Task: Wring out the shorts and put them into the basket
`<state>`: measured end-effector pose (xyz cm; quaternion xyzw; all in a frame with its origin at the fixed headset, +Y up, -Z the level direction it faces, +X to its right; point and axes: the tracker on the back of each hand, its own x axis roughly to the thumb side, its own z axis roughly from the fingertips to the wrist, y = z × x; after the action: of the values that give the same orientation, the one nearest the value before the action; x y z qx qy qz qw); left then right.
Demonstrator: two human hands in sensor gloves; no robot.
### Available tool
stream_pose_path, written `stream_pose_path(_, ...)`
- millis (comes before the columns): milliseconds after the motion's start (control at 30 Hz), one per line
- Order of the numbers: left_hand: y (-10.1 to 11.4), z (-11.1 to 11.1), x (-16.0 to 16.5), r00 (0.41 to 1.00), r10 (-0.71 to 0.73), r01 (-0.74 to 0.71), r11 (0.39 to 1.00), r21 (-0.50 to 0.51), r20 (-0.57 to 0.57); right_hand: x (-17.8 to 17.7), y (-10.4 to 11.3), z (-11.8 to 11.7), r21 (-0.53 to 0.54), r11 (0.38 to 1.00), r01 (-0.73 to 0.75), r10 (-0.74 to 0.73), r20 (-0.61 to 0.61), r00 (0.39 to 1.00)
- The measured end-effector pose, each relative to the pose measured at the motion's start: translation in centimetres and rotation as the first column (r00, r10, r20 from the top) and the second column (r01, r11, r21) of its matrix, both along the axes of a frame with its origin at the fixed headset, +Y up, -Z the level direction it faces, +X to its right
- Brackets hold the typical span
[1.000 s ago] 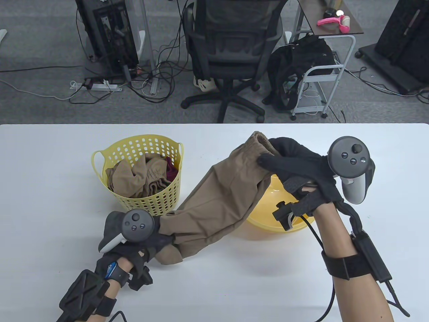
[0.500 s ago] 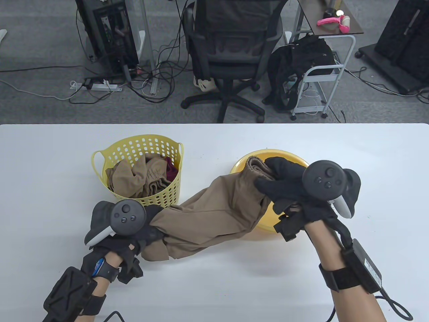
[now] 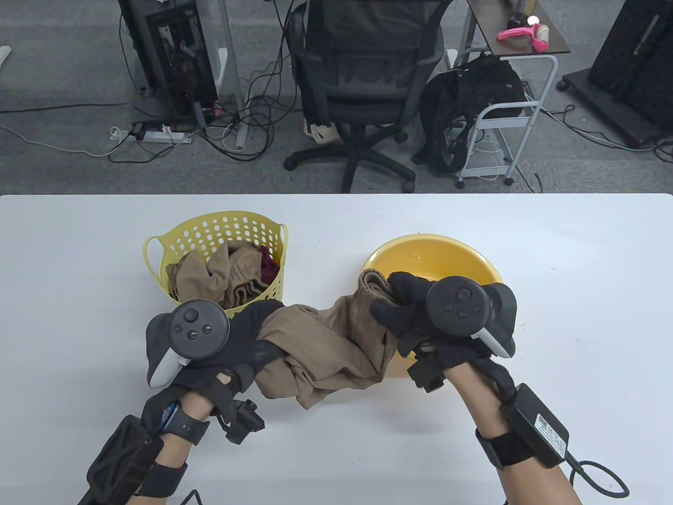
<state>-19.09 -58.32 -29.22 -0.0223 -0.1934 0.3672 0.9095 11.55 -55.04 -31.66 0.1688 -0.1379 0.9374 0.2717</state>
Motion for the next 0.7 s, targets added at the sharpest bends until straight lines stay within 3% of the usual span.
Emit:
stream_pose_path(467, -1.7, 0.1, 3.0, 0.992, 0.126, -0.126, 0.992, 0.018, 0.008, -2.5, -0.7, 0.6, -0.073, 0.992, 0.103, -0.108, -0.063, 0.992)
stream_pose_path(700, -2.4, 0.2, 3.8, 0.966, 0.217, -0.214, 0.976, -0.036, 0.141, -3.5, -0.9, 0.7, -0.087, 0.987, 0.132, -0.138, -0.066, 0.988)
